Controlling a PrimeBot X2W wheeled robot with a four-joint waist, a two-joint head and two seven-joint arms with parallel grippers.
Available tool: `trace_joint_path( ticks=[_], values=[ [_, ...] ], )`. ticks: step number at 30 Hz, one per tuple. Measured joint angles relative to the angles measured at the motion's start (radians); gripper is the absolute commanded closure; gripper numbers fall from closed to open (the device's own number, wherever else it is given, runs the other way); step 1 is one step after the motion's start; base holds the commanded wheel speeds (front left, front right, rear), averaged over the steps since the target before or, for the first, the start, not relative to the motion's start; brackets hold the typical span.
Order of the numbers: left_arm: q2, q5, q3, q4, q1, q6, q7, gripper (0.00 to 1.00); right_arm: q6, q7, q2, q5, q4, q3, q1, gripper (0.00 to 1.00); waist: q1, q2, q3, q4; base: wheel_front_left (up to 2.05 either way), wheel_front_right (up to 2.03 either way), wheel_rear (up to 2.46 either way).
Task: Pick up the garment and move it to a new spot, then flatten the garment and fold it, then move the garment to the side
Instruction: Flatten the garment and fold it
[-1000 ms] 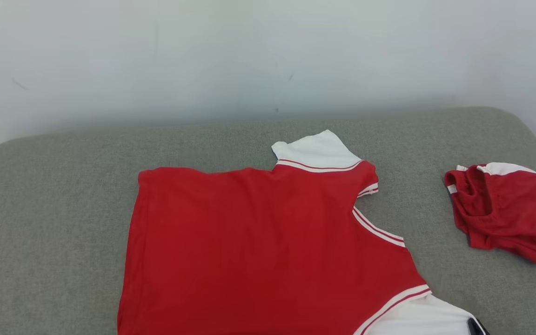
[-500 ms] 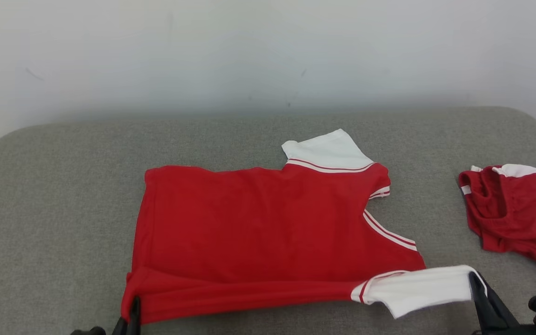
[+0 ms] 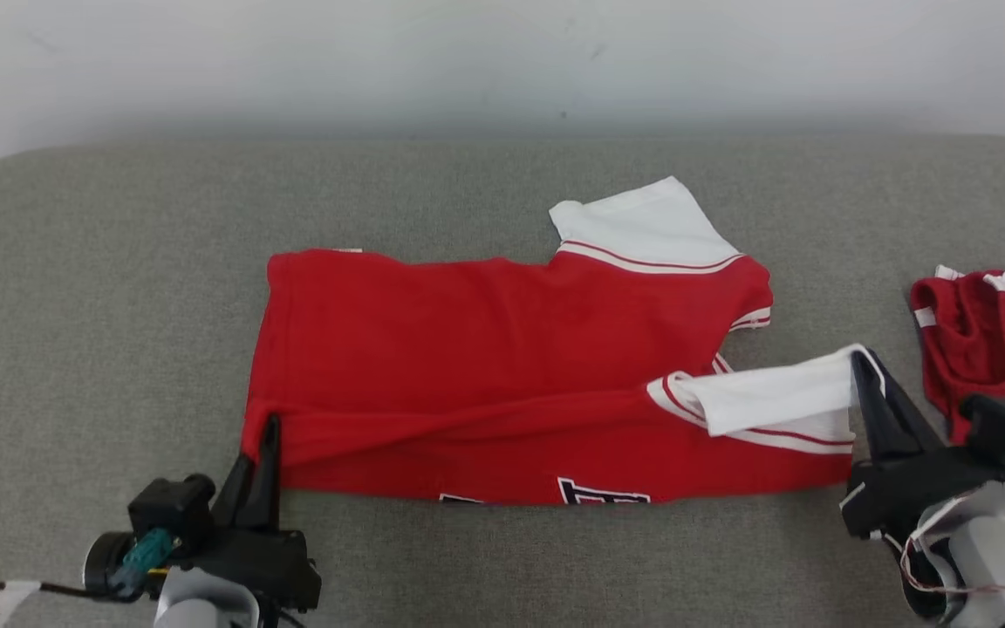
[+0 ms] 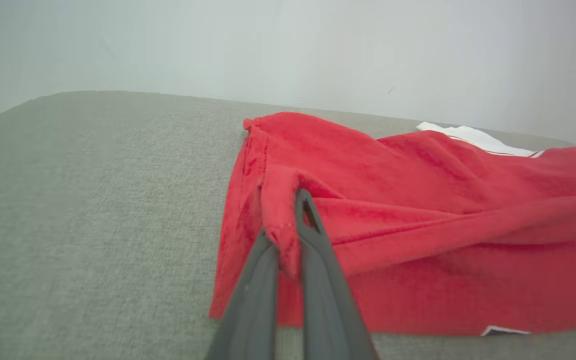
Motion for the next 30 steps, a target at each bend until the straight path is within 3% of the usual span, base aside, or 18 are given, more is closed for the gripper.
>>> trace_joint_path(
  ticks=[13,14,16,17,18,24,30],
  values=[
    [0.000,0.004,-0.015,0.053,-0.146,0.028,0.000,0.98,0.000,0.000,0.007,-0.031,0.108,0.039,-0.233,1.00,0.0001,0.0001,0.147,0.012,0.00,0.00,0.00],
    [0.000,0.003,-0.018,0.054,-0.150,0.029,0.000,0.87,0.000,0.000,0.010,-0.032,0.117,0.043,-0.241,1.00,0.0001,0.0001,0.154,0.013,0.00,0.00,0.00],
    [0.000,0.002,-0.022,0.059,-0.159,0.032,0.000,0.35,0.000,0.000,0.015,-0.032,0.133,0.043,-0.254,1.00,0.0000,0.0002,0.165,0.017,0.00,0.00,0.00],
    [0.000,0.002,-0.022,0.059,-0.166,0.032,0.000,0.00,0.000,0.000,0.020,-0.032,0.138,0.035,-0.257,0.41,0.0000,0.0001,0.170,0.019,0.00,0.00,0.00],
    [0.000,0.002,-0.022,0.059,-0.170,0.033,0.000,0.00,0.000,0.000,0.027,-0.029,0.139,0.024,-0.260,0.00,0.0000,0.0001,0.173,0.021,0.00,0.00,0.00],
    [0.001,0.004,0.017,-0.001,-0.167,0.069,0.000,0.00,0.000,0.000,0.044,-0.050,0.080,-0.059,-0.253,0.00,-0.0001,0.0001,0.171,0.023,0.00,0.00,0.00],
    [0.002,0.011,0.042,-0.045,-0.102,0.079,0.000,0.00,0.000,0.000,0.077,-0.080,-0.007,-0.177,-0.139,0.00,-0.0002,0.0001,0.142,0.016,0.00,0.00,0.00]
  ],
)
